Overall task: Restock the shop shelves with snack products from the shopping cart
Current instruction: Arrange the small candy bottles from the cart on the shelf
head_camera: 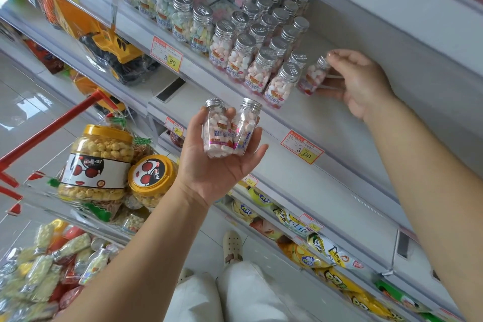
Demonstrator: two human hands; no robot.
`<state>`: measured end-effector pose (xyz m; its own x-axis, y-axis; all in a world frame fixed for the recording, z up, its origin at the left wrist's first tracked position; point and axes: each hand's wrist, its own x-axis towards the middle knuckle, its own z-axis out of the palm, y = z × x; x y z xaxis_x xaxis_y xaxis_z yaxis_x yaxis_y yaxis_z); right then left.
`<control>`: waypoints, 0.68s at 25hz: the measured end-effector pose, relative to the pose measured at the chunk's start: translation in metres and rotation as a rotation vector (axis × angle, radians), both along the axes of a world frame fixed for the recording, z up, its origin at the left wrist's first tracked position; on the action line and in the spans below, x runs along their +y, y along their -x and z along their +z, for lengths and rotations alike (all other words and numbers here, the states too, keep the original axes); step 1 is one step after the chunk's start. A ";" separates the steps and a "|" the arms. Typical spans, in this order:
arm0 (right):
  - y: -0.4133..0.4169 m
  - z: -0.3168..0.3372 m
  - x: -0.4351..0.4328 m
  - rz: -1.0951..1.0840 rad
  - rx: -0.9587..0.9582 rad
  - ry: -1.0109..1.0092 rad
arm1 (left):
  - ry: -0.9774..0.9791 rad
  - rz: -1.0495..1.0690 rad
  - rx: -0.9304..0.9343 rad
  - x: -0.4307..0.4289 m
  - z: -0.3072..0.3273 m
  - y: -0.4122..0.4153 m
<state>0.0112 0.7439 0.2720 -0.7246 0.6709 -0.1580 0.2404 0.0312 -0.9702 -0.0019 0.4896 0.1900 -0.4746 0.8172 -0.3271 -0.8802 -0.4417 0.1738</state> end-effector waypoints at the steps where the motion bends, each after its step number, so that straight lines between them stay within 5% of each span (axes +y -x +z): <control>1: 0.008 0.001 0.002 0.006 -0.001 0.004 | 0.002 0.000 -0.006 0.000 -0.001 -0.001; 11: 0.032 -0.007 -0.003 0.083 -0.007 0.014 | -0.008 -0.026 0.014 -0.005 0.007 0.000; 15: -0.004 -0.005 -0.024 -0.219 0.140 -0.443 | -0.013 -0.048 0.027 -0.005 0.012 0.000; 17: -0.033 -0.006 -0.053 -0.039 0.115 -0.585 | -0.012 -0.063 0.046 -0.006 0.015 0.000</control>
